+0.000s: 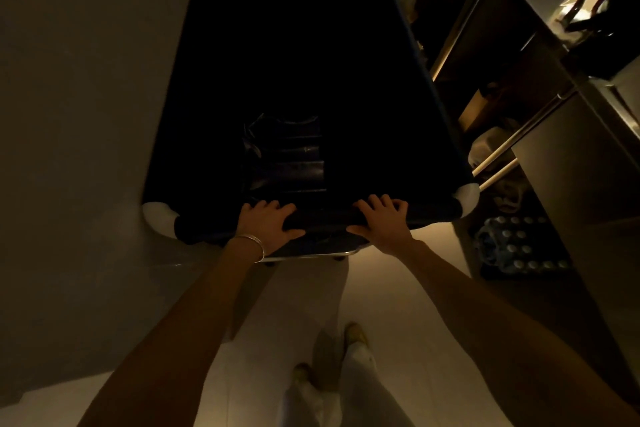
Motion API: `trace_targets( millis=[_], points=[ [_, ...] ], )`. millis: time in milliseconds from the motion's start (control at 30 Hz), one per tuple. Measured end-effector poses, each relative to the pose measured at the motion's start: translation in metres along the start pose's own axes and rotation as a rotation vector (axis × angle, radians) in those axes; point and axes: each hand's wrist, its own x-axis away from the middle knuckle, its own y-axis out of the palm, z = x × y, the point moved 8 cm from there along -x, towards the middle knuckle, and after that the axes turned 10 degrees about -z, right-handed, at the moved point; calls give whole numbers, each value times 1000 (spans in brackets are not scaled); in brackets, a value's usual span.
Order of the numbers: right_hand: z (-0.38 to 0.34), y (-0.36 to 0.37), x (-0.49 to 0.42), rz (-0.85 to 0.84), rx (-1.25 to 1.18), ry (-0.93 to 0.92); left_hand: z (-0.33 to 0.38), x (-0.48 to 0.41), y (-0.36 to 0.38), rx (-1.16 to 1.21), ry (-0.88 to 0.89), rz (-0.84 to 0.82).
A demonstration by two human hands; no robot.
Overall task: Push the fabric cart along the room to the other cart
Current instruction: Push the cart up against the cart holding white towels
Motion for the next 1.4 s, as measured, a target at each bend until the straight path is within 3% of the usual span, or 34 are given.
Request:
trace_targets(
  millis=[167,267,467,867,1100,1400],
  points=[
    [5,0,-2,-106,-43,-24,-2,6,-2,-14,-65,-67],
    [14,-15,12,-79,-55,-93,-1,11,-2,0,-142,-93],
    [68,-42,50,-41,-79,-133,20,31,-7,64,-342,13],
    [160,-99,95,30,-78,-250,169,56,-75,77,-206,333],
    [163,-101,83,22,-76,-261,185,42,-63,73,-179,273],
    [154,-22,52,-148,85,-215,180,-9,-3,39,-61,126]
  ],
)
